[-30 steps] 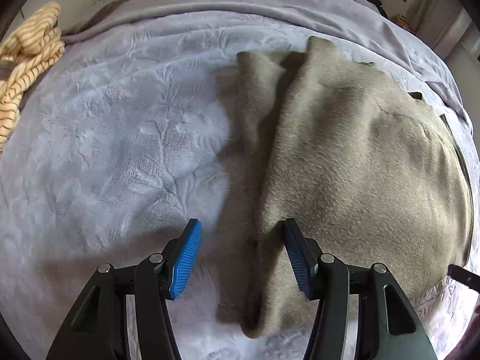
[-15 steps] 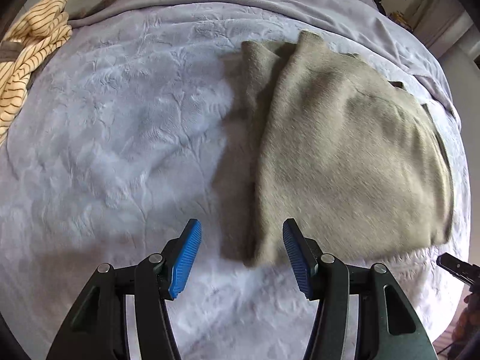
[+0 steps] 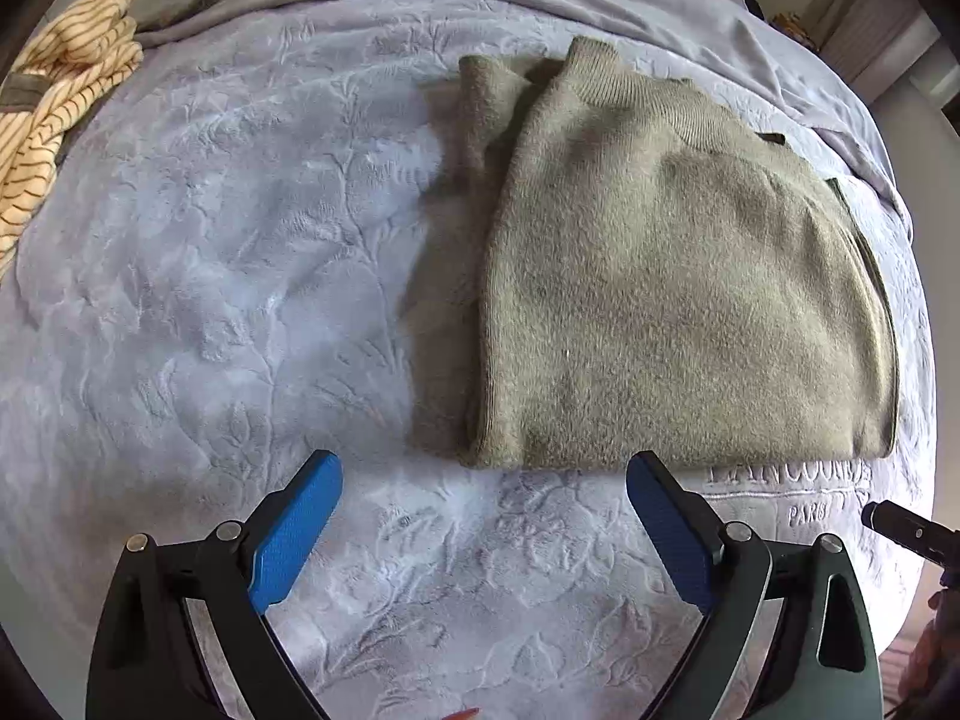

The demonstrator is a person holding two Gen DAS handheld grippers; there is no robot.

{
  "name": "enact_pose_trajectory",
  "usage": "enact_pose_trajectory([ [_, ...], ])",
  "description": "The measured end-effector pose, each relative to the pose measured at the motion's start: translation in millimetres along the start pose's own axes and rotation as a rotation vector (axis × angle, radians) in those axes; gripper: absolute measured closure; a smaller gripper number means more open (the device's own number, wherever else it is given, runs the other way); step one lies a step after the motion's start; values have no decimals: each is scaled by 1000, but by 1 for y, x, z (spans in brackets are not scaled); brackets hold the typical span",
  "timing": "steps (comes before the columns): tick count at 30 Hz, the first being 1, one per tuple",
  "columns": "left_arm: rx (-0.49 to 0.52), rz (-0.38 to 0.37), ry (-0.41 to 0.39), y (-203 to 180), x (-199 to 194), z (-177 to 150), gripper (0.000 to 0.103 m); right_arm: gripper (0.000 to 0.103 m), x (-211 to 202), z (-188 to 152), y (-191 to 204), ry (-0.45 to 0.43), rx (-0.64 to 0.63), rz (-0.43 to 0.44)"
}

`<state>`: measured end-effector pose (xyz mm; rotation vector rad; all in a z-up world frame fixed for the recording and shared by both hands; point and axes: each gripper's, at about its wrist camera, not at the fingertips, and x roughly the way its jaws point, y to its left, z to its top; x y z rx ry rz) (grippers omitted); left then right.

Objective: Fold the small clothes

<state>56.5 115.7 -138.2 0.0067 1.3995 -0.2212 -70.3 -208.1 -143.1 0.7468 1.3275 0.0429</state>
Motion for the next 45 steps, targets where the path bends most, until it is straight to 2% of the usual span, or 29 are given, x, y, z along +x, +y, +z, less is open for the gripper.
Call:
enact_pose_trajectory([
  [5,-25,-4,30,6,7,-6,7,36,10,-4,14,20,-22,4],
  [7,-39,-3,45,10,11,-8,7,28,14,-5,20,25,-35,-7],
  [12,-70,-44,79,20,19,-14,7,24,19,-4,31,23,-62,-14],
  [14,-95,-103,95,26,21,-17,7,24,22,-3,33,31,-64,2],
  [17,-170,-260,93,36,20,-21,7,24,28,0,36,45,-50,44],
  [18,-185,-287,88,39,20,-22,7,24,31,1,35,50,-39,64],
  [20,-232,-371,80,44,20,-23,7,24,38,3,36,53,-3,121],
  [22,-265,-425,78,47,23,-23,7,24,47,7,34,46,56,205],
  [25,-305,-479,68,49,28,-25,7,24,65,14,31,34,129,297],
  [29,-330,-519,61,45,33,-25,7,24,94,20,28,38,218,371],
  [32,-354,-560,56,42,37,-26,7,25,106,23,24,8,282,432],
  [33,-363,-573,56,40,38,-27,7,30,108,25,24,-2,299,450],
  [35,-379,-593,58,34,44,-27,7,50,110,30,23,-18,322,474],
  [36,-385,-602,61,32,45,-28,7,75,110,32,24,-19,324,480],
  [37,-393,-618,68,28,48,-28,7,91,110,35,25,-18,319,480],
  [41,-421,-684,64,13,49,-27,7,93,95,42,29,-38,284,559],
  [45,-540,-751,26,3,58,-20,7,93,81,47,36,-43,259,601],
])
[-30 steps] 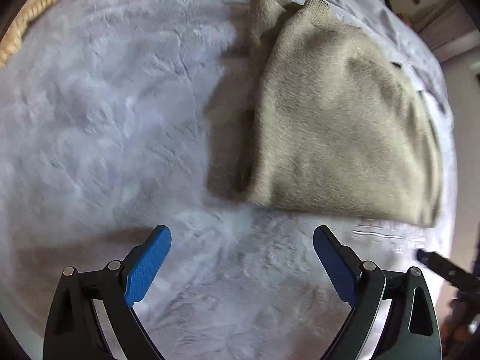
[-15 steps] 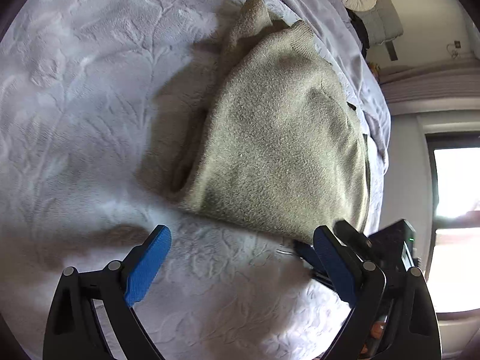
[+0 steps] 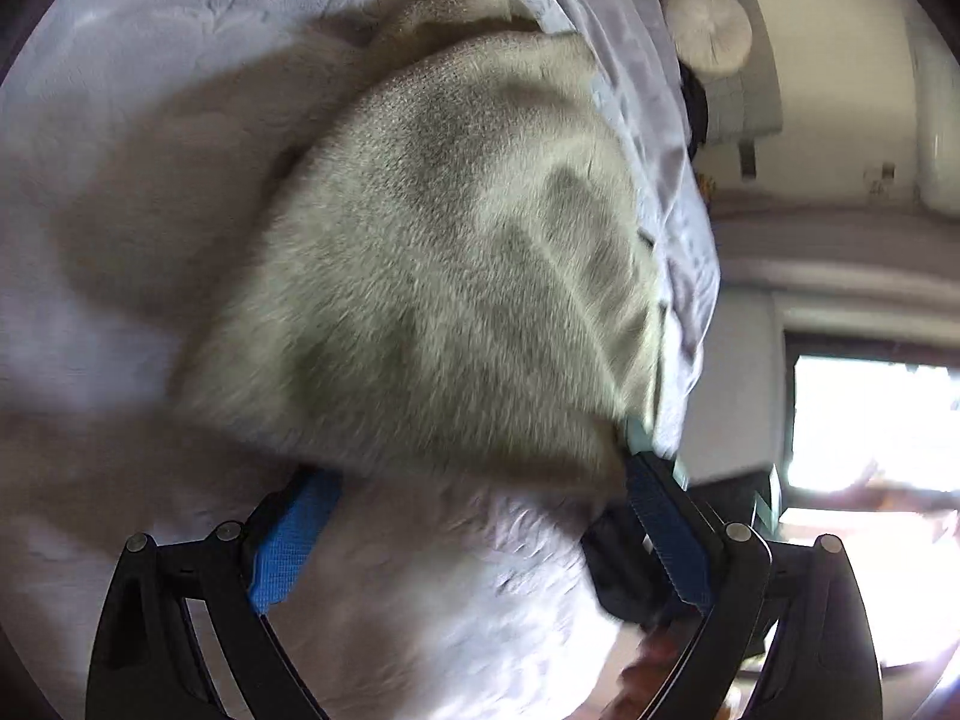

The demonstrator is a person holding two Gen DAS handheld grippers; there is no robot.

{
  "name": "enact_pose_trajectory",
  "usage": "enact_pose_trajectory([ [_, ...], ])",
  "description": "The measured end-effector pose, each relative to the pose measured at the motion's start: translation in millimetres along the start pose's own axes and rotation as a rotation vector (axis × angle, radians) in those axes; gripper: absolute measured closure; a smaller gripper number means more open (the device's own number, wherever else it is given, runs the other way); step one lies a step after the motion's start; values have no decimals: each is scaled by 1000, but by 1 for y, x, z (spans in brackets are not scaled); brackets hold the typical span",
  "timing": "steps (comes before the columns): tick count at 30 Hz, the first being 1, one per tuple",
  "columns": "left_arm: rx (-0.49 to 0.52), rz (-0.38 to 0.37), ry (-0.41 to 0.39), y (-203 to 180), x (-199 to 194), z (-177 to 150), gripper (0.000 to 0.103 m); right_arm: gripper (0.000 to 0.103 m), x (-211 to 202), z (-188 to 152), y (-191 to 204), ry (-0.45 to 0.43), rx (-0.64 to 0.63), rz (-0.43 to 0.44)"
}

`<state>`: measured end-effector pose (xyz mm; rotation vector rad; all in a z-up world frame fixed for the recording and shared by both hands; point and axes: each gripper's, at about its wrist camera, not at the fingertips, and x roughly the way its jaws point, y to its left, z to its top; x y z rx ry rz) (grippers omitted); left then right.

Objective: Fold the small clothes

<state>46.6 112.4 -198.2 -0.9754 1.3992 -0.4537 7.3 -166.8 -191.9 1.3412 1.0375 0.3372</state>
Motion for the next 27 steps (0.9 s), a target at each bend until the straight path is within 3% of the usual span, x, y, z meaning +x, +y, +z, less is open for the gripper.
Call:
enact_pose_trajectory([
  [3,-50,-16,-67,-5,7,8,7,93,3,-1,1,27,-10,-12],
  [7,1,101,-145,-13,10,22,10,93,12,-4,-4,68,-22,-52],
  [9,46,172,-176,-17,8,27,28,93,17,-6,-5,85,-32,-68],
  [11,112,266,-196,-23,11,30,68,93,20,-7,-5,109,-42,-88],
  [12,150,282,-205,-25,9,31,76,93,21,-6,-3,122,-50,-100],
  [14,220,330,-224,-32,6,32,86,89,21,-4,5,158,-85,-146],
  [17,439,459,-263,-60,11,20,87,87,13,4,34,205,-204,-268],
  [18,523,502,-279,-71,16,15,87,81,10,7,46,213,-250,-296],
  [20,678,577,-303,-85,21,1,87,50,6,16,74,231,-372,-372],
  [21,746,611,-310,-91,25,-4,87,27,8,22,93,246,-438,-403],
  [22,814,644,-315,-95,28,-11,87,22,12,27,106,259,-484,-417],
  [24,896,677,-311,-98,30,-20,87,22,28,40,141,295,-584,-439],
  [27,979,706,-317,-100,31,-29,87,20,69,59,178,417,-653,-479],
])
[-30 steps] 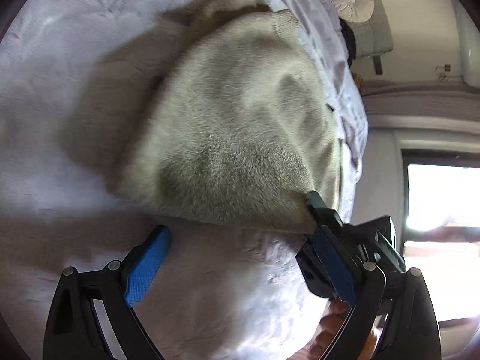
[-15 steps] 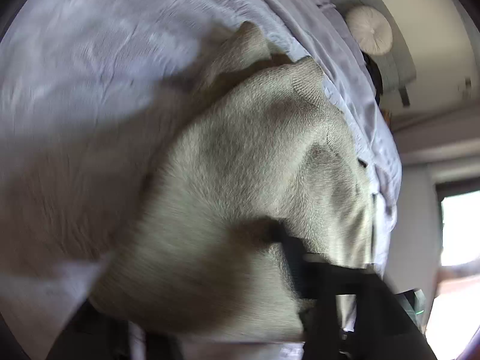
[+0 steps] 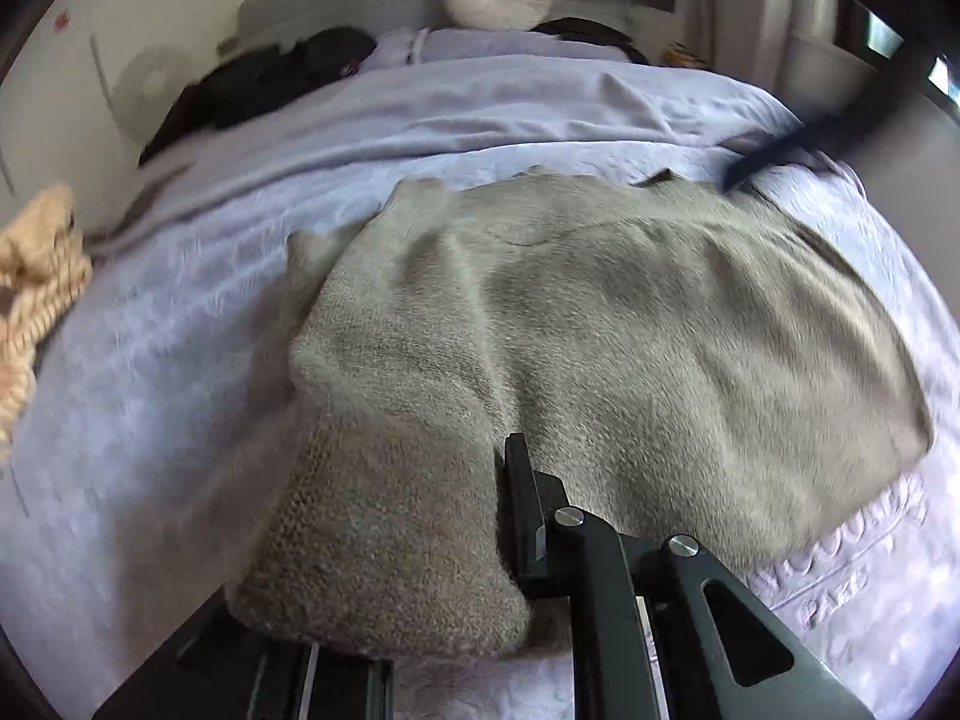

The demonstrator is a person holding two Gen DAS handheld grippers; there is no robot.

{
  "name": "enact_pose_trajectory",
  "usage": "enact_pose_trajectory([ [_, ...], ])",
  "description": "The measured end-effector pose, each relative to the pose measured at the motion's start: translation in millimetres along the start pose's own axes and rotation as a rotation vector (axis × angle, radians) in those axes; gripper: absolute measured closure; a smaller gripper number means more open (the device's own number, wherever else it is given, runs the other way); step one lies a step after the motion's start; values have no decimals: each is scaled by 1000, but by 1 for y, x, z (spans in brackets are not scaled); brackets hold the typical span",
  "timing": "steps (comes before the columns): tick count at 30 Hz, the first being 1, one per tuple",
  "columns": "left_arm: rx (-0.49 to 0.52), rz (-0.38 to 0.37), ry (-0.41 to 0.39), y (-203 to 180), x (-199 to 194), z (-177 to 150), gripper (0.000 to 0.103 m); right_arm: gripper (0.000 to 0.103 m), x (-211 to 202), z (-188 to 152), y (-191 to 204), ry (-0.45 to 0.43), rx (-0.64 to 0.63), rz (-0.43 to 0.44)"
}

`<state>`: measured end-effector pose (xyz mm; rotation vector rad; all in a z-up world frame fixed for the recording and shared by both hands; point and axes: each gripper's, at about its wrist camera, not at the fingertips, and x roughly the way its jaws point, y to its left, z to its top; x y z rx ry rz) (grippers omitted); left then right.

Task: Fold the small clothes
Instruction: 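Lift and turn the folded sweater over with both grippers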

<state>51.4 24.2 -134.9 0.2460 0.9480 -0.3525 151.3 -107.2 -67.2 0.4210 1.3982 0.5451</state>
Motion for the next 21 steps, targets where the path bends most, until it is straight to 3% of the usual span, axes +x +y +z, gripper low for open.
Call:
enact_pose_trajectory([
  [4,48,21,-17,-9,-3,-1,87,18,53,50,35,197,-120,-125],
  [8,89,37,-39,-18,-9,-6,87,17,109,71,52,360,-161,-187],
  [13,72,40,-35,-17,-9,-9,87,16,159,70,68,507,-250,-334],
  [18,98,57,-41,-19,-10,-10,87,16,182,65,74,548,-312,-440],
  [20,115,64,-44,-21,-11,-9,87,26,182,64,73,530,-326,-463],
  [21,122,67,-49,-22,-13,-8,87,64,179,63,72,504,-331,-474],
])
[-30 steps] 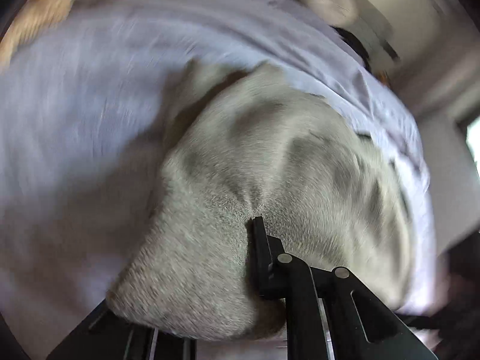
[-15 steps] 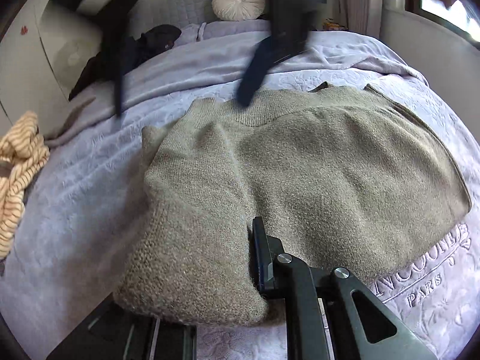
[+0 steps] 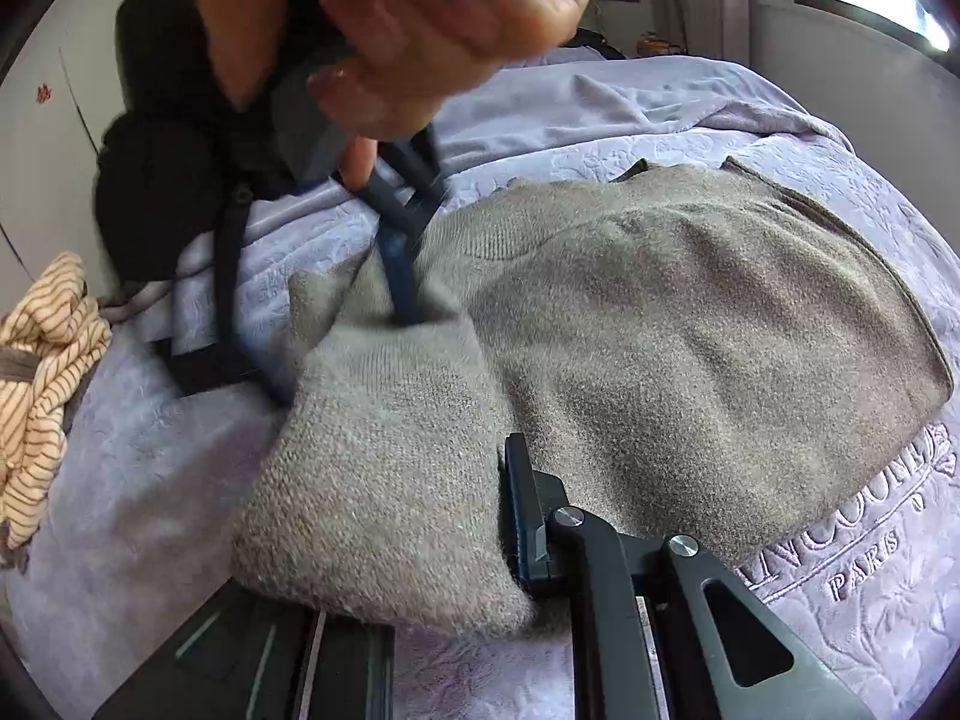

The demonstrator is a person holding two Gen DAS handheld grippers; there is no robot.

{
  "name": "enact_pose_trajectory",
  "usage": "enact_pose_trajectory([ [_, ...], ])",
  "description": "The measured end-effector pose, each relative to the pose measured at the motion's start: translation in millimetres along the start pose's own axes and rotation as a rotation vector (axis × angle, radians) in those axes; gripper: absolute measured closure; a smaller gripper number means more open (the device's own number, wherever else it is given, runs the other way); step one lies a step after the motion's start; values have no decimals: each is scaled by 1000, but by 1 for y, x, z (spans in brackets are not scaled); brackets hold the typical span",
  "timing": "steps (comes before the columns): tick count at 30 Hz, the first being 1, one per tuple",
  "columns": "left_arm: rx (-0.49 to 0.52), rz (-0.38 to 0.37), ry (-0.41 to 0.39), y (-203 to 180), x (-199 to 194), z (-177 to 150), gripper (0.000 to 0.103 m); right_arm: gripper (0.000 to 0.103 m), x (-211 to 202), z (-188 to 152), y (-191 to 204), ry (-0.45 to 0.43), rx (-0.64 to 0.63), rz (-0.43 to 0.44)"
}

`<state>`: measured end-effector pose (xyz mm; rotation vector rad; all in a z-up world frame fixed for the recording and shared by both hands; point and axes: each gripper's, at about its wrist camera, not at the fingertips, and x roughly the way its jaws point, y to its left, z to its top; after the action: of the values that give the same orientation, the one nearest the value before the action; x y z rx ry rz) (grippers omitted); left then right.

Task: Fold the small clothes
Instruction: 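Lift and turn the folded sweater over with both grippers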

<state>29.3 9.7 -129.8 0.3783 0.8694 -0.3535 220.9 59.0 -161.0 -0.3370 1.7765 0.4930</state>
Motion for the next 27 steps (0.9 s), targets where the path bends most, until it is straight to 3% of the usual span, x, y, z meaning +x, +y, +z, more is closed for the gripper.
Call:
enact_pose_trajectory([
  [1,7,7,-6,-1,-3,2,87,88,-4,-4,-5,-30,19,-2],
  [7,46,4,-78,-11,-31,29,87,89,-47,-55,-49,-263,139,216],
  [11,102,-20,-150,-32,-57,55,87,90,-83,-113,-94,-430,224,374],
  [15,172,-57,-212,-65,-77,79,87,90,-110,-174,-144,-583,315,472],
  [18,243,-112,-255,-102,-89,95,87,90,-121,-215,-173,-695,381,498],
  [23,357,-201,-275,-162,-89,101,87,90,-105,-300,-225,-826,547,542],
  [27,455,-272,-227,-211,-70,87,87,90,-52,-357,-271,-841,700,577],
])
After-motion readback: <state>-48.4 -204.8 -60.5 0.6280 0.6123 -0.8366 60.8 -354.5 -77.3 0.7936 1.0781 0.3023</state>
